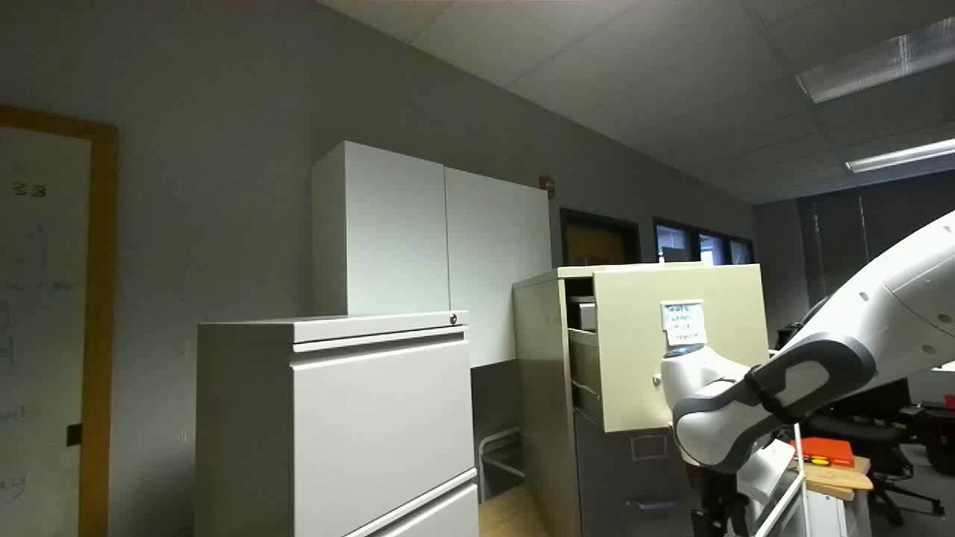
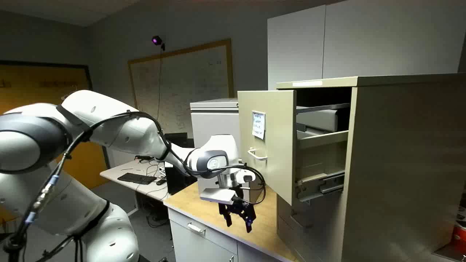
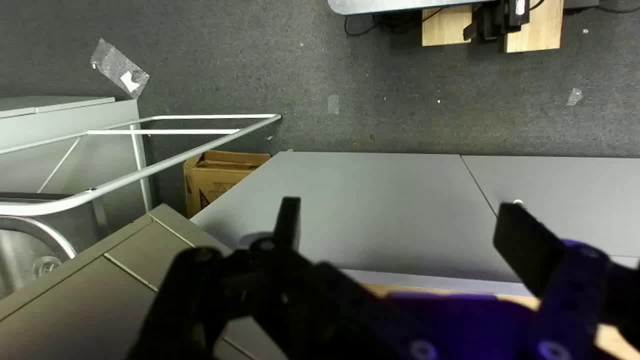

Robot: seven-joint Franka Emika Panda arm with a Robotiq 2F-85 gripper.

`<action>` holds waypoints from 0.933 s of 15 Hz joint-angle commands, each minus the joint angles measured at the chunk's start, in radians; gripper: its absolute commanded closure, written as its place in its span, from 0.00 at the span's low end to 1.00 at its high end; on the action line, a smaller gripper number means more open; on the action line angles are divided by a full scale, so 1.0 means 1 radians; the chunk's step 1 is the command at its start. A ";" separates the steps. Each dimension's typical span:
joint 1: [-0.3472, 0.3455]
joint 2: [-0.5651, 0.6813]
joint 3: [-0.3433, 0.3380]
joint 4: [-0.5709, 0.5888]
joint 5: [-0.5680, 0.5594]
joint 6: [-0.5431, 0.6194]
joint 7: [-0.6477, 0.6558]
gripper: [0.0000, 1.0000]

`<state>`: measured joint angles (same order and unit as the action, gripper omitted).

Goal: Close the upper drawer

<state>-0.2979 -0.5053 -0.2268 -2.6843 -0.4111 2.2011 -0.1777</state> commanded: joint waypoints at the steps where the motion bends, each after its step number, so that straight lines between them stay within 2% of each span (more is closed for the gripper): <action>1: 0.000 -0.001 0.001 0.001 0.001 -0.002 0.000 0.00; 14: -0.005 0.000 0.002 0.004 -0.004 0.010 0.015 0.00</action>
<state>-0.2979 -0.5051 -0.2269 -2.6847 -0.4102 2.2014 -0.1746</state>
